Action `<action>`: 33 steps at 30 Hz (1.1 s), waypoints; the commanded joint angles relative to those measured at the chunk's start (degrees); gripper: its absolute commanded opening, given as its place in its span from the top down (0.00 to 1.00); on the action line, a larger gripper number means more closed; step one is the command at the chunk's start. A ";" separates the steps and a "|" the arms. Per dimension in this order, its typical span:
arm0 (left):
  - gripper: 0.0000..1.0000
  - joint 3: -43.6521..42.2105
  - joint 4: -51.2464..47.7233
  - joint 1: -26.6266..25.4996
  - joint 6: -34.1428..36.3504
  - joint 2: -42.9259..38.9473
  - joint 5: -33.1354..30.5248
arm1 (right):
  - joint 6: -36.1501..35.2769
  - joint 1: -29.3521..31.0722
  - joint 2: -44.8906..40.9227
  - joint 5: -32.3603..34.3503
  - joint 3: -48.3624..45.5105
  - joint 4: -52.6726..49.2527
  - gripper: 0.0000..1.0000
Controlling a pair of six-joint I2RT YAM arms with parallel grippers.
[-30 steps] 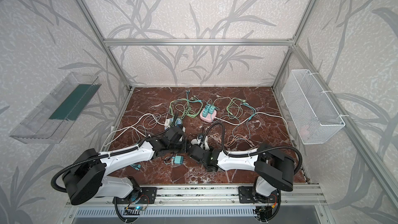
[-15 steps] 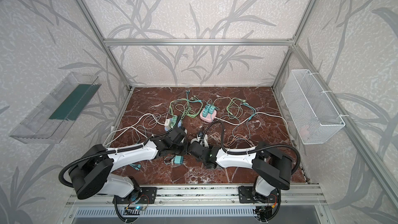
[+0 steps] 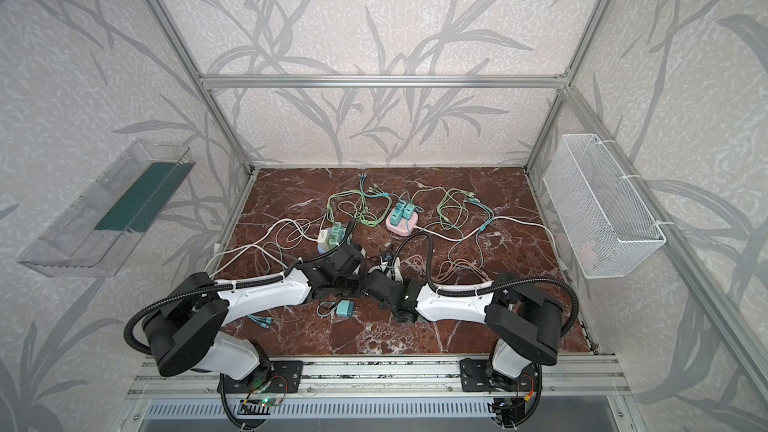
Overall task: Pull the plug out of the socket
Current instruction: 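Hold the white strip with the left gripper while the right gripper grips the pink charger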
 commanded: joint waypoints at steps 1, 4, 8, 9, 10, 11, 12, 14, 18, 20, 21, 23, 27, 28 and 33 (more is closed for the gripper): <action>0.41 1.69 1.41 -0.17 -0.28 1.58 -0.42 | -0.35 0.00 0.39 -0.25 1.39 -1.51 0.71; 0.41 1.97 1.48 -0.16 -0.38 2.25 -0.59 | -0.40 -0.01 0.39 -0.32 1.45 -1.44 0.72; 0.41 2.00 1.74 -0.26 -0.90 2.67 -1.03 | -0.27 -0.01 0.65 -0.97 1.28 -1.02 0.74; 0.40 2.06 1.89 -0.18 -1.12 2.82 -1.24 | -0.17 0.00 0.65 -1.28 1.27 -0.91 0.75; 0.39 2.06 1.94 -0.24 -1.26 2.91 -1.34 | -0.21 -0.05 0.64 -1.47 1.40 -0.78 0.75; 0.39 2.13 2.04 -0.19 -1.26 2.95 -1.32 | -0.33 0.00 0.61 -1.92 1.31 -0.58 0.75; 0.38 2.22 2.15 -0.23 -1.34 3.17 -1.22 | -0.49 0.00 0.56 -2.08 1.31 -0.37 0.75; 0.38 2.58 1.95 -0.25 -1.52 3.64 -1.34 | -0.72 -0.01 0.39 -2.40 1.18 0.16 0.76; 0.38 2.60 1.71 -0.22 -2.15 4.24 -1.86 | -0.95 -0.05 -0.04 -2.59 1.18 0.17 0.79; 0.38 2.62 1.66 -0.18 -2.27 4.46 -1.90 | -0.91 -0.05 -0.31 -2.74 1.18 0.15 0.80; 0.38 2.59 1.62 -0.20 -2.39 4.58 -2.02 | -0.94 -0.01 -0.49 -2.84 1.18 0.22 0.80; 0.39 2.76 1.22 -0.19 -2.49 5.01 -2.18 | -0.93 0.00 -0.79 -2.85 1.09 0.18 0.81; 0.43 3.29 0.19 -0.24 -2.31 5.79 -2.08 | -0.95 0.00 -1.78 -2.84 0.59 1.28 0.83; 0.43 3.21 0.15 -0.24 -2.39 5.87 -2.10 | -1.02 -0.07 -2.02 -2.75 0.48 1.62 0.84; 0.45 3.22 -0.12 -0.19 -2.58 6.22 -2.10 | -1.31 -0.01 -3.04 -2.32 0.13 2.33 0.86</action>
